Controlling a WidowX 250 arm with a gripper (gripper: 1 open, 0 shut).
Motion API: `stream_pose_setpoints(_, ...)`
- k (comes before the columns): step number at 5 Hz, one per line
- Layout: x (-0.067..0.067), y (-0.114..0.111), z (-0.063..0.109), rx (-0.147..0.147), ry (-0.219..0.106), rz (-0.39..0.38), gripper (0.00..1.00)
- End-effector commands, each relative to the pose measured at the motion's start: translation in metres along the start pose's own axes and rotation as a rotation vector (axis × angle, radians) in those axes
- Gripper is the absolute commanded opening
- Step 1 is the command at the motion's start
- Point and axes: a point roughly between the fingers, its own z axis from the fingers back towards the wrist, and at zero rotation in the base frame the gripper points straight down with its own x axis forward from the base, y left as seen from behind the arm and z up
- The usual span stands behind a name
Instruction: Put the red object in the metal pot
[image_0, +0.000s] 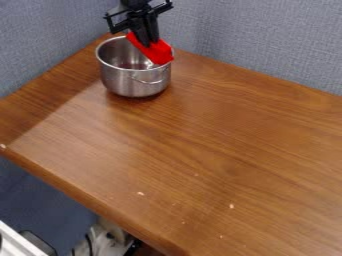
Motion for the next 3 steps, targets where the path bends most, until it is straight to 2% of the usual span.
stream_pose_setpoints(1,0.006,0.022,-0.031,0.073,0.037,0.047,0.00)
stream_pose_setpoints(3,-0.005,0.018,-0.037,0.083,0.039,0.028,0.00)
